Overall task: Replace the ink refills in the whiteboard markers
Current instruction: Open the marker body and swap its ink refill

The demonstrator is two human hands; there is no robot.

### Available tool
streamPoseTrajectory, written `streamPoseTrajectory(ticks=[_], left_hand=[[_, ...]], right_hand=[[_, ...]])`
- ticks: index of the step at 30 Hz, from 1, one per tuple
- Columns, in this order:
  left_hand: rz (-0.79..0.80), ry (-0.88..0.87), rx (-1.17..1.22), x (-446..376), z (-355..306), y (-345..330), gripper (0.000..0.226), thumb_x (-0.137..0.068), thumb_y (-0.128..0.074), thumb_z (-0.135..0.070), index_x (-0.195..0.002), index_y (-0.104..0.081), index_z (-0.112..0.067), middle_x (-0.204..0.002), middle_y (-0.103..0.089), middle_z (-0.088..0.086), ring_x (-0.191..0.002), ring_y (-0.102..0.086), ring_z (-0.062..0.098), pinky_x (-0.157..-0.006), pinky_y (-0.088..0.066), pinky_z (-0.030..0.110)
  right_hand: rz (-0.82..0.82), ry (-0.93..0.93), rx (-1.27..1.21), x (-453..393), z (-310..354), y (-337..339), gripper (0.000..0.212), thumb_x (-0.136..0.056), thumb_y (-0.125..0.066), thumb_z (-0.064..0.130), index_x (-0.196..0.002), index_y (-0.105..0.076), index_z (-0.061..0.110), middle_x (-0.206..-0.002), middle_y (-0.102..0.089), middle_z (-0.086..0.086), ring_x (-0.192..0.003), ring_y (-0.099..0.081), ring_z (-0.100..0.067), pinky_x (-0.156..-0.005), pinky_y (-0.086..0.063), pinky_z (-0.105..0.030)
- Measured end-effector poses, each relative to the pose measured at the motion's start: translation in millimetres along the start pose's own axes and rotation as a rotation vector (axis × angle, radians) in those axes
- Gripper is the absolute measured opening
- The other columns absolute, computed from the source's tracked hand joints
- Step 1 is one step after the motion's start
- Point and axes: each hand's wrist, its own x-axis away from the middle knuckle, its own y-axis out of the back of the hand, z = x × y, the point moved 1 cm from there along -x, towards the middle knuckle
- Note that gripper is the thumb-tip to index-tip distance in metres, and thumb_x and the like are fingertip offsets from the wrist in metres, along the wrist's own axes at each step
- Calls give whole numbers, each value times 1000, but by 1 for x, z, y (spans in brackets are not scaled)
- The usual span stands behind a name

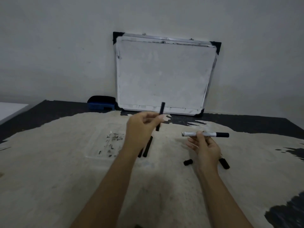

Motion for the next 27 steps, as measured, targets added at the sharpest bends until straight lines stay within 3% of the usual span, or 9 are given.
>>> streamPoseTrajectory(ticks=[4, 9, 13, 18, 22, 25, 27], left_hand=[[-45, 121, -282, -13, 2, 55, 20, -80, -68, -29, -97, -70, -19, -85, -69, -6, -78, -63, 4, -60, -43, 13], [-89, 303, -543, -22, 25, 83, 26, -80, -69, -25, -99, -71, -8, -99, -70, 10, -85, -57, 14, -82, -42, 26], [-39, 450, -714, -27, 54, 80, 25, -76, -74, -20, -92, -72, 0, -94, -70, 19, -78, -60, 23, -71, -48, 29], [-20, 491, -892, -28, 69, 74, 27, -76, -72, -21, -93, -66, -1, -92, -66, 15, -76, -59, 26, -67, -48, 32], [-85, 308, -684, -24, 42, 63, 32, -83, -65, -28, -105, -64, -5, -103, -67, 11, -89, -62, 23, -78, -48, 31], [-58, 107, -349, -12, 9, 39, 26, -85, -62, -30, -104, -67, -14, -90, -66, -3, -78, -61, 7, -69, -46, 16], [28, 68, -142, -3, -4, 17, 22, -84, -63, -32, -100, -69, -18, -86, -68, -5, -77, -64, 4, -64, -45, 11]], right_hand=[[4, 2, 38, 0, -1, 0, 23, -90, -59, 21, -99, -65, 1, -78, -69, -8, -61, -67, -8, -55, -57, -19], [21, 10, 72, 1, 0, -1, 23, -91, -58, 21, -99, -65, 1, -78, -69, -8, -62, -67, -8, -56, -57, -18], [32, 15, 97, 3, 2, -1, 22, -91, -59, 19, -99, -65, 0, -79, -68, -11, -65, -65, -16, -52, -54, -15], [49, 22, 117, 5, 3, -4, 20, -90, -60, 18, -97, -65, -1, -76, -67, -9, -60, -65, -11, -50, -53, -15], [58, 35, 105, 7, 6, -6, 20, -88, -62, 20, -98, -67, 3, -79, -68, -7, -63, -67, -12, -53, -55, -16], [81, 13, 36, 9, 11, -10, 19, -86, -64, 21, -97, -69, 6, -83, -69, -5, -66, -68, -10, -62, -58, -22], [120, -24, -37, 11, 13, -13, 16, -85, -65, 20, -95, -69, 7, -87, -69, -6, -75, -66, -13, -66, -59, -26]])
